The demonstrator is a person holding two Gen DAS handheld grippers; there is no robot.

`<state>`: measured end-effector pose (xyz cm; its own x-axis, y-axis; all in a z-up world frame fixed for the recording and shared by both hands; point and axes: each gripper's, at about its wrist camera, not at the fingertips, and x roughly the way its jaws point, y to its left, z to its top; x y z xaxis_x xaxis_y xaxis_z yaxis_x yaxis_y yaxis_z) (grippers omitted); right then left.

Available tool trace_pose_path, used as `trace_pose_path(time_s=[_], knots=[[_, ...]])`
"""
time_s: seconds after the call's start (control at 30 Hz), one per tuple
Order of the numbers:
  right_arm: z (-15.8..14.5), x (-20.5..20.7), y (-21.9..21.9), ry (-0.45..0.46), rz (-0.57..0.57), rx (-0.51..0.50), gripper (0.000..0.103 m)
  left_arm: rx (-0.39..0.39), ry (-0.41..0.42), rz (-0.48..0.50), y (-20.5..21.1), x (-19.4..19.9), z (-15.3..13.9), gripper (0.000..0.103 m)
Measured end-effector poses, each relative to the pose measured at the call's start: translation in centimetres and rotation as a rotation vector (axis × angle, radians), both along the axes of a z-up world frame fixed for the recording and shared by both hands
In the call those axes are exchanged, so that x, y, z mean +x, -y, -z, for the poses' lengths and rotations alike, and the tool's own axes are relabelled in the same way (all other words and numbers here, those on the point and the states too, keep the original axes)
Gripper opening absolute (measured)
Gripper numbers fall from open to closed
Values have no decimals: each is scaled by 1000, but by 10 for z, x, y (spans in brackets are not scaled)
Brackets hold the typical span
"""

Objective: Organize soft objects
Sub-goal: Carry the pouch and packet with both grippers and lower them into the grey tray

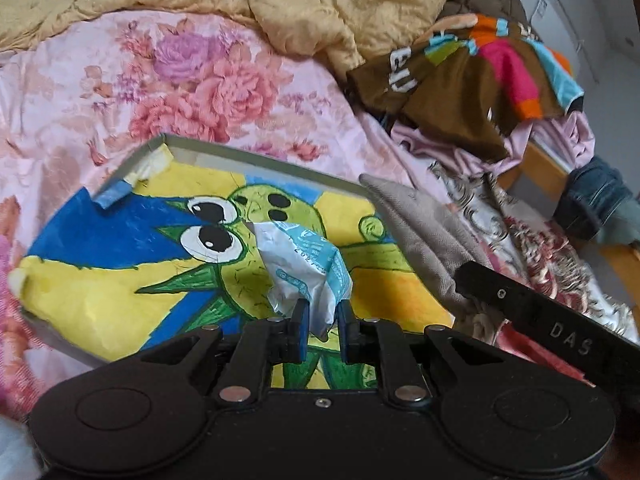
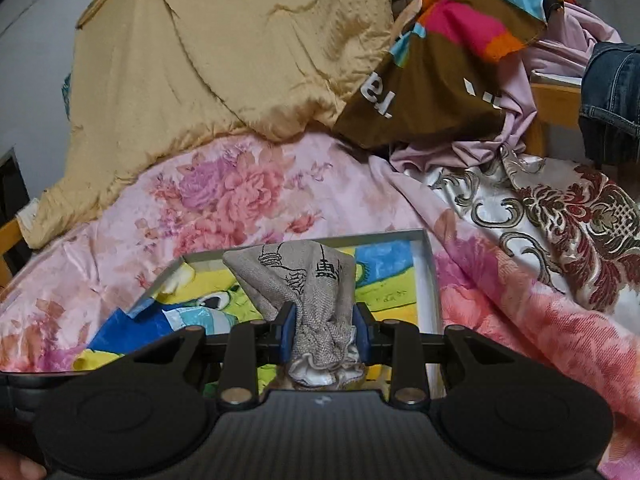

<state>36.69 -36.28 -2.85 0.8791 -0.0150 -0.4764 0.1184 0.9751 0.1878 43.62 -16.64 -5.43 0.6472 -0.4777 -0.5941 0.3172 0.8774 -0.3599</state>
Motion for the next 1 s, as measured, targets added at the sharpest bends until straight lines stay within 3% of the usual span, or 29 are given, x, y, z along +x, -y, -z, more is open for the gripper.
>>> trace_pose_path(time_s=[0.2,0.53,0.8,0.87,1.0], knots=[[5,5,0,-48,7,4,35,15,-27,18,4,5,8,16],[8,8,5,-110,12,31,45,40,-60,10,4,1,7,23],[-9,-13,1,-112,17,0,71,32,-51,-39,-9,-15,-11,49],[-20,-25,0,-90,12,-9,79,31,-29,-53,-13,-24,-20,63],[-42,-56,0,-30,9,-8,88,20,48,-81,-25,-50,-43,74]])
